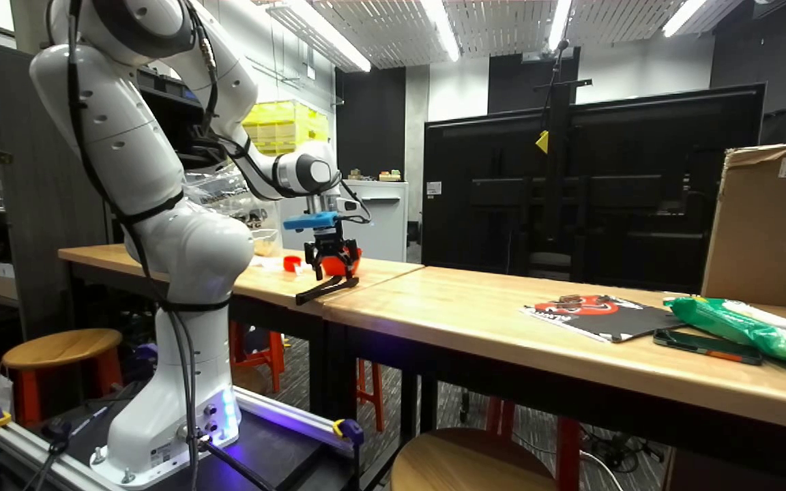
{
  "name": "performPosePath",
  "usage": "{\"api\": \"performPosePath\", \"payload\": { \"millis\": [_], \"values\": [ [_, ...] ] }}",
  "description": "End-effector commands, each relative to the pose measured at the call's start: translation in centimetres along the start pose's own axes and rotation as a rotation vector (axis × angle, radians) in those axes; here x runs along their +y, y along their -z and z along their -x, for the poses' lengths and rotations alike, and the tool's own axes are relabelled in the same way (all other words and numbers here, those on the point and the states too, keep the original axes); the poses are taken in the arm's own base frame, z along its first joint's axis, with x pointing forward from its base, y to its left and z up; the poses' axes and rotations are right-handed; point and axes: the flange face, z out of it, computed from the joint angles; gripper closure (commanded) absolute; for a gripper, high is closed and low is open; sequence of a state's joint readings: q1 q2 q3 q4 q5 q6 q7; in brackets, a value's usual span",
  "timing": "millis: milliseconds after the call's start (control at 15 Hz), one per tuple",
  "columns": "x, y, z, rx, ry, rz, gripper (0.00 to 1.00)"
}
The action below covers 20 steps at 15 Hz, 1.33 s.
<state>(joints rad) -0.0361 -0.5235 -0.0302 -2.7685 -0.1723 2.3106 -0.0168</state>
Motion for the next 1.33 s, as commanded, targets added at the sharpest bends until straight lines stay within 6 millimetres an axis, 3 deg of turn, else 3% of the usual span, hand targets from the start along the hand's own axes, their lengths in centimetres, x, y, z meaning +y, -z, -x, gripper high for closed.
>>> {"api": "performPosePath", "payload": {
  "millis": [0, 200, 267, 333, 533, 1000, 1267],
  "values": [
    [0.14, -0.46, -0.02, 0.010, 0.004, -0.017, 0.03],
    [0.27, -0.59, -0.04, 0.007, 0.000, -0.016, 0.06],
    [0.33, -0.59, -0.04, 0.006, -0.002, -0.017, 0.11],
    [0.41, -0.62, -0.04, 0.008, -0.004, -0.019, 0.30],
    [0.49, -0.66, -0.02, 0.008, -0.005, -0.017, 0.43],
    [0.68, -0.51, 0.02, 0.011, -0.010, -0.017, 0.98],
    [0.78, -0.46, 0.09, 0.011, -0.013, -0.016, 1.00]
  ]
}}
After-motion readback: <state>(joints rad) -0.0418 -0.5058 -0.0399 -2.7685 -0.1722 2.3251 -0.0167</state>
